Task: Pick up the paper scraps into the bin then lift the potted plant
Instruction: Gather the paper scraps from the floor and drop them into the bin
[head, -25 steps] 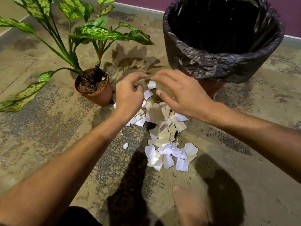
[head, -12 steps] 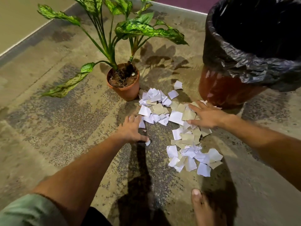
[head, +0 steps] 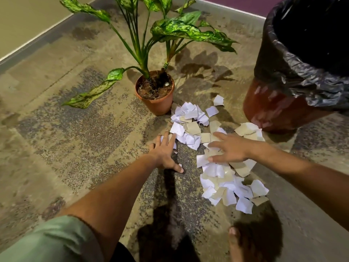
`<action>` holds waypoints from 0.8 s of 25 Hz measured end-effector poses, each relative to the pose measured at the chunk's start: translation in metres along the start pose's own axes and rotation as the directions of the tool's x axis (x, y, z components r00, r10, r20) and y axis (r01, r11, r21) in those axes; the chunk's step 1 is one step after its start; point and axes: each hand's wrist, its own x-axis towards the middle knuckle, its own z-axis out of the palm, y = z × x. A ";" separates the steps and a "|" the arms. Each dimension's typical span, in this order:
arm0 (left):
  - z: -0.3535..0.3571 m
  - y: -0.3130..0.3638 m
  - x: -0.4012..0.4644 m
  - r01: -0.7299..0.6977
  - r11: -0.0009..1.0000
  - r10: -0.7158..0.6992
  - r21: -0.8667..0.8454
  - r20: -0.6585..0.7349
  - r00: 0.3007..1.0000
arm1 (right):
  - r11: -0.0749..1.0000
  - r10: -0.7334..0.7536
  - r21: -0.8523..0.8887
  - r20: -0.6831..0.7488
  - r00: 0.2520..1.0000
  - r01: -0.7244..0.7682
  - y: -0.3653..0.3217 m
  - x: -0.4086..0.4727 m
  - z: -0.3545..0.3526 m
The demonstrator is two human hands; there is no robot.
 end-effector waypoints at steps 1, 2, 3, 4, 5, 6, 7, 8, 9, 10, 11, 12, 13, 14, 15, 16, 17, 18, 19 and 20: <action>0.002 0.000 0.002 0.008 1.000 -0.008 0.021 0.003 1.000 | 0.999 -0.030 0.019 -0.026 0.999 0.030 -0.004 0.000 -0.012; 0.004 0.000 0.004 0.014 0.999 -0.015 0.044 0.004 1.000 | 0.997 -0.038 0.068 -0.089 0.995 0.044 -0.005 0.001 -0.025; 0.007 0.000 0.006 0.016 0.998 -0.016 0.064 0.004 1.000 | 0.991 -0.021 0.127 -0.187 0.982 0.045 -0.004 0.003 -0.039; 0.009 0.000 0.008 0.014 0.997 -0.015 0.078 0.004 1.000 | 0.984 0.015 0.173 -0.293 0.956 0.038 0.001 0.006 -0.051; 0.011 0.001 0.009 0.014 0.996 -0.014 0.087 0.002 1.000 | 0.979 0.057 0.202 -0.382 0.922 0.024 0.007 0.011 -0.060; 0.013 0.001 0.010 0.014 0.996 -0.014 0.092 0.000 1.000 | 0.973 0.104 0.232 -0.432 0.896 0.000 0.015 0.017 -0.066; 0.014 0.001 0.011 0.015 0.996 -0.014 0.093 -0.004 1.000 | 0.962 0.150 0.270 -0.439 0.886 -0.029 0.024 0.024 -0.069; 0.015 0.001 0.012 0.015 0.996 -0.014 0.091 -0.011 1.000 | 0.951 0.192 0.303 -0.408 0.893 -0.067 0.031 0.031 -0.068; 0.016 0.001 0.012 0.014 0.996 -0.013 0.087 -0.019 1.000 | 0.941 0.227 0.321 -0.359 0.905 -0.109 0.038 0.038 -0.066; 0.017 0.001 0.012 0.011 0.996 -0.009 0.083 -0.029 1.000 | 0.933 0.256 0.329 -0.312 0.915 -0.149 0.044 0.044 -0.062; 0.017 0.001 0.013 0.007 0.997 -0.004 0.079 -0.042 0.999 | 0.924 0.281 0.335 -0.276 0.919 -0.182 0.048 0.050 -0.059; 0.018 0.000 0.013 0.002 0.997 0.003 0.074 -0.057 0.998 | 0.914 0.303 0.349 -0.247 0.920 -0.207 0.053 0.056 -0.056; 0.017 0.000 0.014 -0.004 0.998 0.008 0.064 -0.075 0.997 | 0.903 0.319 0.367 -0.224 0.921 -0.224 0.055 0.062 -0.054; 0.017 0.000 0.015 -0.008 0.999 0.012 0.046 -0.090 0.996 | 0.895 0.329 0.380 -0.208 0.921 -0.234 0.057 0.068 -0.052; 0.016 0.000 0.016 -0.010 1.000 0.012 0.024 -0.107 0.994 | 0.893 0.330 0.383 -0.201 0.922 -0.236 0.056 0.074 -0.051; 0.016 0.001 0.018 -0.010 1.000 0.011 0.002 -0.125 0.992 | 0.895 0.326 0.381 -0.201 0.924 -0.233 0.054 0.080 -0.051; 0.016 0.002 0.019 -0.011 1.000 0.009 -0.018 -0.146 0.989 | 0.895 0.322 0.383 -0.202 0.925 -0.228 0.051 0.085 -0.052; 0.015 0.002 0.020 -0.013 0.999 0.006 -0.036 -0.170 0.985 | 0.897 0.316 0.381 -0.206 0.926 -0.222 0.047 0.090 -0.054; 0.014 0.003 0.021 -0.017 0.999 0.006 -0.051 -0.195 0.981 | 0.904 0.307 0.371 -0.212 0.928 -0.214 0.044 0.096 -0.057; 0.013 0.004 0.021 -0.022 0.998 0.008 -0.063 -0.222 0.975 | 0.912 0.295 0.356 -0.216 0.931 -0.207 0.040 0.101 -0.060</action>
